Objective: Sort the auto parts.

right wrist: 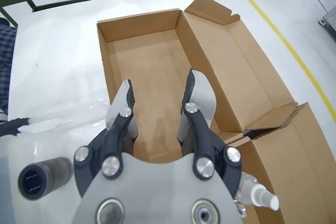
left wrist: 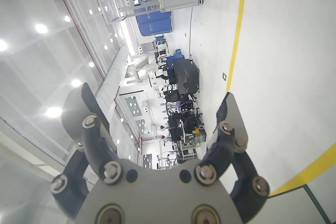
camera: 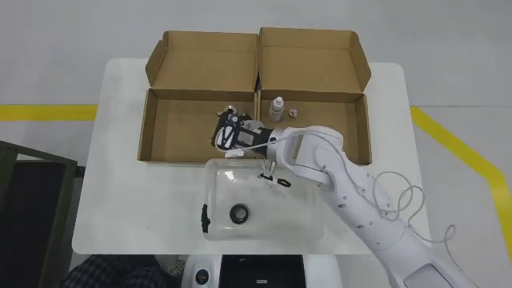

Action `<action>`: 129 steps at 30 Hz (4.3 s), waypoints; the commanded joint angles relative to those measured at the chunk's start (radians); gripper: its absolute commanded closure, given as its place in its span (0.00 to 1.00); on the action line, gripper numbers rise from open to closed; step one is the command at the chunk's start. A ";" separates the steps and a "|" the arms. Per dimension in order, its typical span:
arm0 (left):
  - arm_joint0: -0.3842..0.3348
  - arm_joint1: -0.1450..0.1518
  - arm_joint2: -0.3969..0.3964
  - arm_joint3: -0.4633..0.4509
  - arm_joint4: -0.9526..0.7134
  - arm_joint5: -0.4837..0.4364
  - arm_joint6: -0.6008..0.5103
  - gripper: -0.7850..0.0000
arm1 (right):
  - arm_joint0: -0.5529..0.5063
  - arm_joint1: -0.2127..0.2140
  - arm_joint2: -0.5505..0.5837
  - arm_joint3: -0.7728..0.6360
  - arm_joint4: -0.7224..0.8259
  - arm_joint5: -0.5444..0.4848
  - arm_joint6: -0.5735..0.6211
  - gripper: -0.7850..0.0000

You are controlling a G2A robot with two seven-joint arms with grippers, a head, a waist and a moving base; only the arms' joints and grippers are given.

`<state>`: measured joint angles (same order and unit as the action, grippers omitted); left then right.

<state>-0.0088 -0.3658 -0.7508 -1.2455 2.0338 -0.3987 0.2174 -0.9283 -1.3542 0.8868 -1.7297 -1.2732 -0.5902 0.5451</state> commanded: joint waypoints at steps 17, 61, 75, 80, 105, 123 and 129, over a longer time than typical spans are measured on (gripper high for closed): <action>0.000 0.000 0.000 0.000 0.000 0.000 0.000 0.00 | -0.281 0.087 0.103 -0.239 -0.127 -0.350 -0.020 0.51; 0.000 0.000 0.000 0.000 0.000 0.000 0.000 0.00 | -0.232 0.139 -0.068 -0.068 -0.186 -0.370 -0.036 0.35; 0.000 0.000 0.000 0.000 0.000 0.000 0.000 0.00 | -0.192 0.132 -0.117 -0.003 -0.160 -0.360 -0.045 0.51; 0.000 0.000 0.000 0.000 0.000 0.000 0.000 0.00 | -0.186 0.132 -0.124 0.001 -0.153 -0.357 -0.047 0.88; 0.000 0.000 0.000 0.000 0.000 0.000 0.000 0.00 | -0.185 0.171 0.015 -0.079 0.076 -0.395 -0.072 1.00; 0.000 0.000 0.000 0.000 0.000 0.000 0.000 0.00 | -0.216 0.208 0.168 -0.147 0.223 -0.360 -0.138 1.00; 0.000 0.000 0.000 0.000 0.000 0.000 0.000 0.00 | -0.230 0.217 0.210 -0.160 0.240 -0.347 -0.167 1.00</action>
<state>-0.0088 -0.3658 -0.7508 -1.2455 2.0338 -0.3987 0.2174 -1.1568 -1.1383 1.0908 -1.8886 -1.0349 -0.9391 0.3809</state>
